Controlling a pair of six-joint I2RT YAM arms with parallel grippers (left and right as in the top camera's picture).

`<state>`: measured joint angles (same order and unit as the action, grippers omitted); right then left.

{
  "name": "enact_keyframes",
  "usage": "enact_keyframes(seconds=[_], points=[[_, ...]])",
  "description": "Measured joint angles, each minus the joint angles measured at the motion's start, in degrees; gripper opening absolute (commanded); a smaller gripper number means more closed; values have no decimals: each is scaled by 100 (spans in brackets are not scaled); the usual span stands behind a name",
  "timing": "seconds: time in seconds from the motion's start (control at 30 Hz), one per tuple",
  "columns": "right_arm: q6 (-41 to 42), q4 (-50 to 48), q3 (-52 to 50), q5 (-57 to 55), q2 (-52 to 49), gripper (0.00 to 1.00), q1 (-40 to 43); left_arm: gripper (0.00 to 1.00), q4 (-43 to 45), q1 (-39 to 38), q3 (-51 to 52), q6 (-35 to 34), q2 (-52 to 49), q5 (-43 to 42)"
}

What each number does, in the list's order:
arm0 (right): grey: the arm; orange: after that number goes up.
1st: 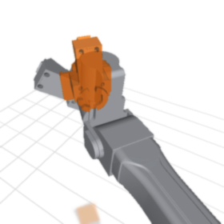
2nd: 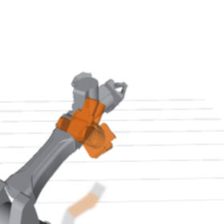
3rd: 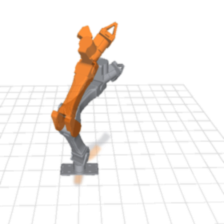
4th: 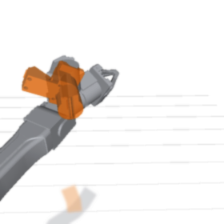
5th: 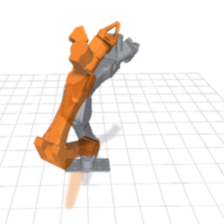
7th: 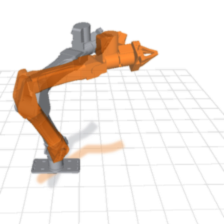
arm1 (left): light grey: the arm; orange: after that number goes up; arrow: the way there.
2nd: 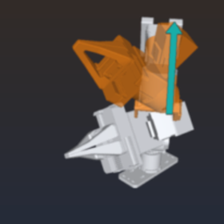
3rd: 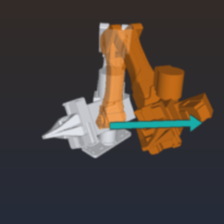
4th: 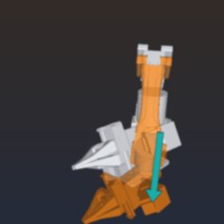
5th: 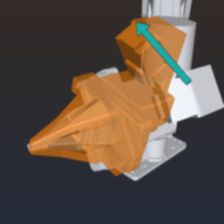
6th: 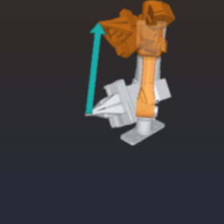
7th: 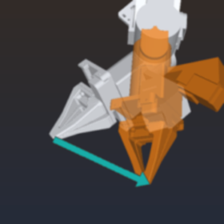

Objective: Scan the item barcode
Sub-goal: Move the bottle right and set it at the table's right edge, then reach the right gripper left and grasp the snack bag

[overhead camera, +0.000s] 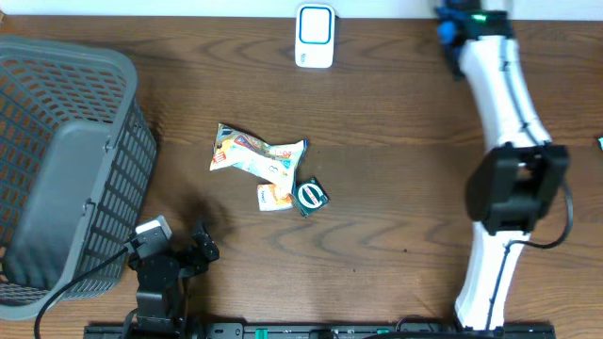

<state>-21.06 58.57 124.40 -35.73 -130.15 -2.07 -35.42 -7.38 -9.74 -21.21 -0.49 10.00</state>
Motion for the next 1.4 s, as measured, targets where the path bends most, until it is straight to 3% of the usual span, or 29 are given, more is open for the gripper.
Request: enact_keyframes(seconds=[0.27,0.37,0.4,0.43,0.5,0.57,0.9,1.1,1.4], points=[[107,-1130,-1351,72,-79,1,1878,98,-2,0,0,0,0,0],[168,-1314,-1700,83,-85,8,2503,98,-2,0,0,0,0,2],[225,-1314,-1781,90,-85,17,2684,98,-2,0,0,0,0,0],[297,-1287,-1834,107,-90,39,2846,98,-2,0,0,0,2,0],[516,-1241,-1860,160,-96,60,3049,98,-2,0,0,0,0,0],[752,-1207,-1860,267,-94,99,3161,98,-2,0,0,0,2,0],[1513,-791,-1860,2221,393,99,2511,98,-2,0,0,0,0,0],[1768,-671,-1818,3792,1397,99,1281,98,-2,0,0,0,0,0],[1738,-579,-1781,4494,1578,99,-1268,98,-2,0,0,0,2,0]])
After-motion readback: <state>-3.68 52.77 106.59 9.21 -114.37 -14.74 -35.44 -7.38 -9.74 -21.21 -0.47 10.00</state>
